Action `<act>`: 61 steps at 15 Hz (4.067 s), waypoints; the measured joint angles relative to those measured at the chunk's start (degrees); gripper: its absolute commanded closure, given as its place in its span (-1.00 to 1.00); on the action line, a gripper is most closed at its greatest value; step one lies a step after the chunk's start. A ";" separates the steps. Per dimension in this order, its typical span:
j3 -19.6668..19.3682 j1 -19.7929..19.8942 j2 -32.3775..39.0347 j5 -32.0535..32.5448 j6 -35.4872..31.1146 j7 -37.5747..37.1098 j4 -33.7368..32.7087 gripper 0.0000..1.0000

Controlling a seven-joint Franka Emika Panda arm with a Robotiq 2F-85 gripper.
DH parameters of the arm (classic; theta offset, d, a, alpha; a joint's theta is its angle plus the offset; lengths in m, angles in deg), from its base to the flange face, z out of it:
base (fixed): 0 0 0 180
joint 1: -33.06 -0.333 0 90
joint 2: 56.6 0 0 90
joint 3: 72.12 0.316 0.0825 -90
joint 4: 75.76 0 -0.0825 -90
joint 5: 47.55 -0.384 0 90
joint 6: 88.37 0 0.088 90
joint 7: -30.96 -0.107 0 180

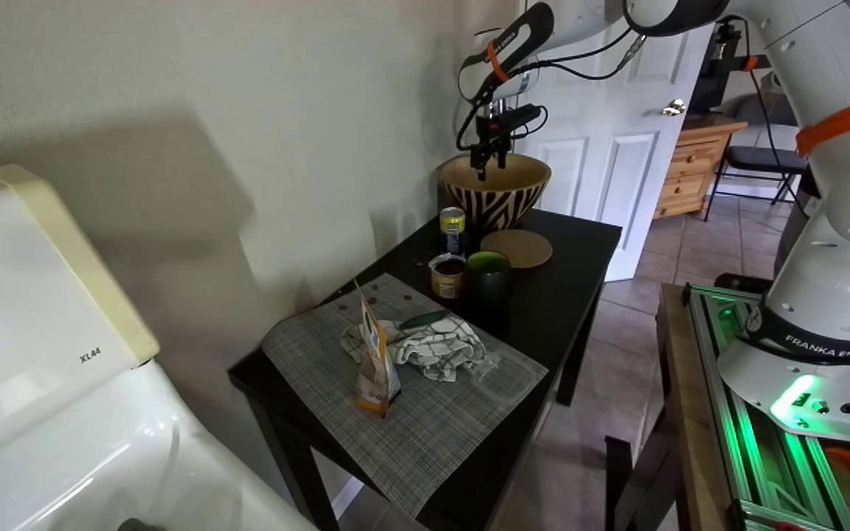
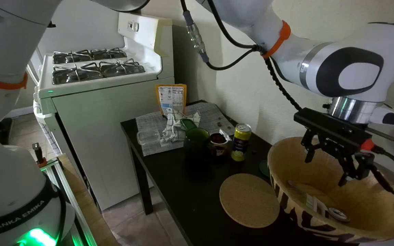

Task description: Remove the white brush from the wooden bowl and put it on the table

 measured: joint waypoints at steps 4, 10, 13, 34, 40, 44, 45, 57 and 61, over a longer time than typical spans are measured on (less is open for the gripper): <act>0.53 1.90 2.30 1.18 -2.59 7.11 0.03 -1.00; 3.04 5.40 4.31 0.55 -3.57 12.06 0.36 -1.00; 4.56 6.33 4.53 0.26 -3.57 13.42 1.09 -0.93; 7.28 6.36 6.89 1.55 -16.92 18.96 4.55 0.81; 7.24 6.53 6.02 1.55 -16.52 19.79 4.35 1.00; 7.26 6.89 4.13 1.01 -11.68 19.79 3.03 1.00; 7.25 7.02 3.49 0.95 -10.30 19.79 2.63 1.00; 2.02 3.33 3.52 2.89 -13.50 3.37 4.58 -0.97; -1.53 -0.44 4.16 5.31 -14.49 -6.90 6.88 -1.00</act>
